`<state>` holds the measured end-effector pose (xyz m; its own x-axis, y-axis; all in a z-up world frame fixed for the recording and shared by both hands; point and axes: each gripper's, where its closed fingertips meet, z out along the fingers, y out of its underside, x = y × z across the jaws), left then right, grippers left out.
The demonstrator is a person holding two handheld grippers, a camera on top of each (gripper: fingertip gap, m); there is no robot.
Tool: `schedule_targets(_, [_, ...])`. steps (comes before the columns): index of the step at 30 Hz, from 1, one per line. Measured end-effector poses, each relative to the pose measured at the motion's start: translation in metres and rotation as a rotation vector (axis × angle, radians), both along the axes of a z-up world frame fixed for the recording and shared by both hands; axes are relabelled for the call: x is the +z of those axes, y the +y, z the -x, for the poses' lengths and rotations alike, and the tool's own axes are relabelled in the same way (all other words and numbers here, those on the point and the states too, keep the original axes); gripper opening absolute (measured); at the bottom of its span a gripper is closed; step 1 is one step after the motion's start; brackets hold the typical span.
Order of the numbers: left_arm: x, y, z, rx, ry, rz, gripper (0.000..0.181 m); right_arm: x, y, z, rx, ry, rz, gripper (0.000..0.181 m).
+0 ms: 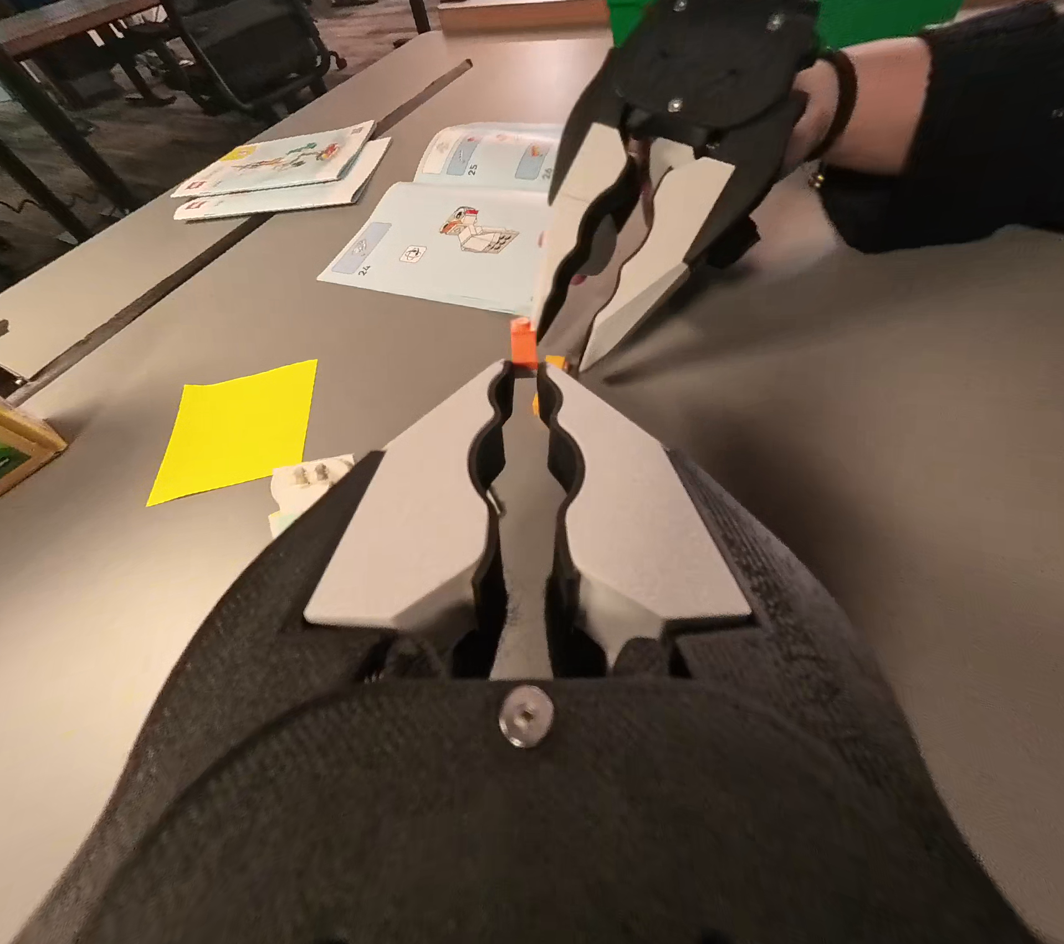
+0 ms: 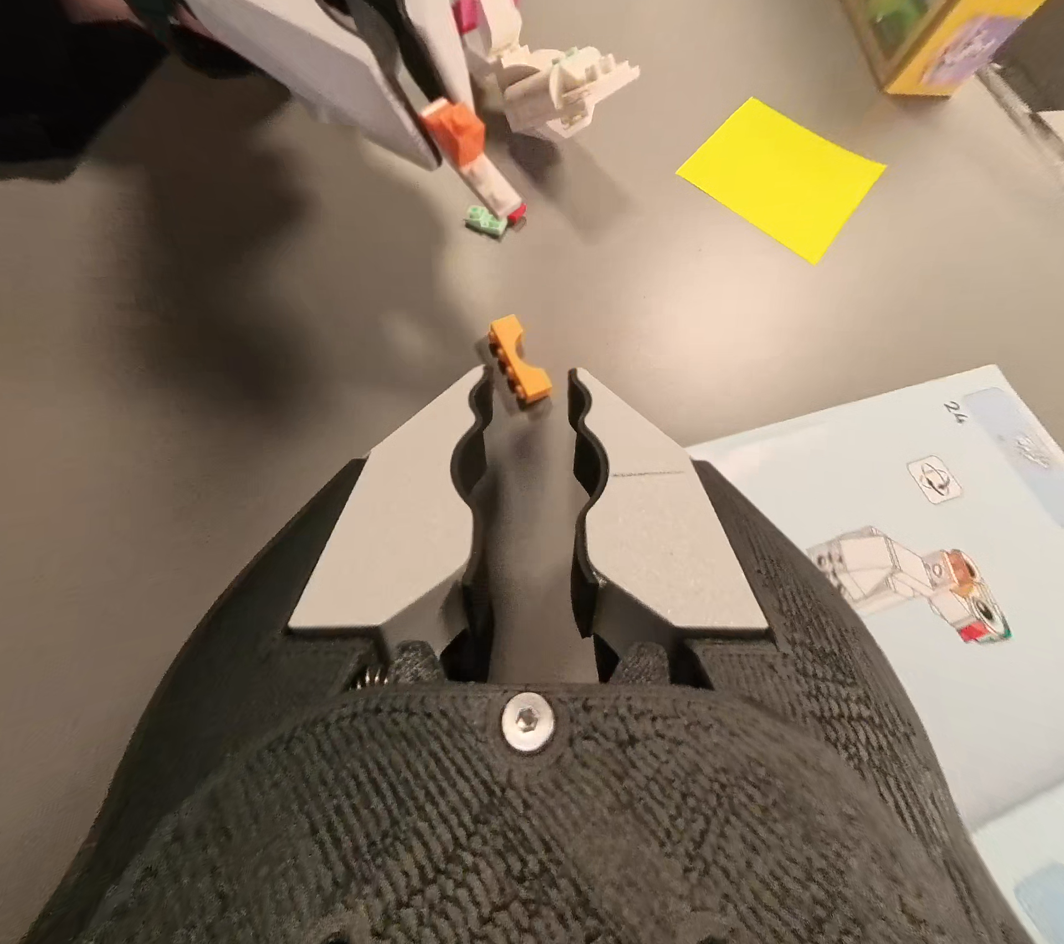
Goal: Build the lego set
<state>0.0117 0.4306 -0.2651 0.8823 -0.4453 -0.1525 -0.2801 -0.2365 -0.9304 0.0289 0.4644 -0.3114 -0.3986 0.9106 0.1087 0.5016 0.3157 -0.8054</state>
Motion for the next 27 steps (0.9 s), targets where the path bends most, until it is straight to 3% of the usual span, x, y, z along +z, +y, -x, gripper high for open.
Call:
schedule_targets(8, [-0.004,0.000,0.000,-0.002,0.022,0.015,0.006,-0.008,-0.012,-0.002,0.028,-0.011,-0.123,0.009])
schedule_targets(14, [-0.005,-0.002,-0.009,-0.030,0.024,0.023,0.006,0.011,-0.017,-0.034,-0.025,0.104,-0.400,0.009])
schedule_targets(16, [-0.004,-0.003,-0.015,-0.045,0.031,0.019,0.006,0.015,-0.017,-0.047,-0.070,0.098,-0.379,0.009])
schedule_targets(20, [-0.003,-0.005,-0.032,-0.090,0.058,-0.004,0.006,0.020,-0.014,-0.071,-0.214,-0.005,-0.051,0.009])
schedule_targets(27, [0.007,-0.008,-0.060,-0.121,0.286,-0.204,0.006,0.069,-0.024,-0.076,-0.406,0.073,0.926,0.009])
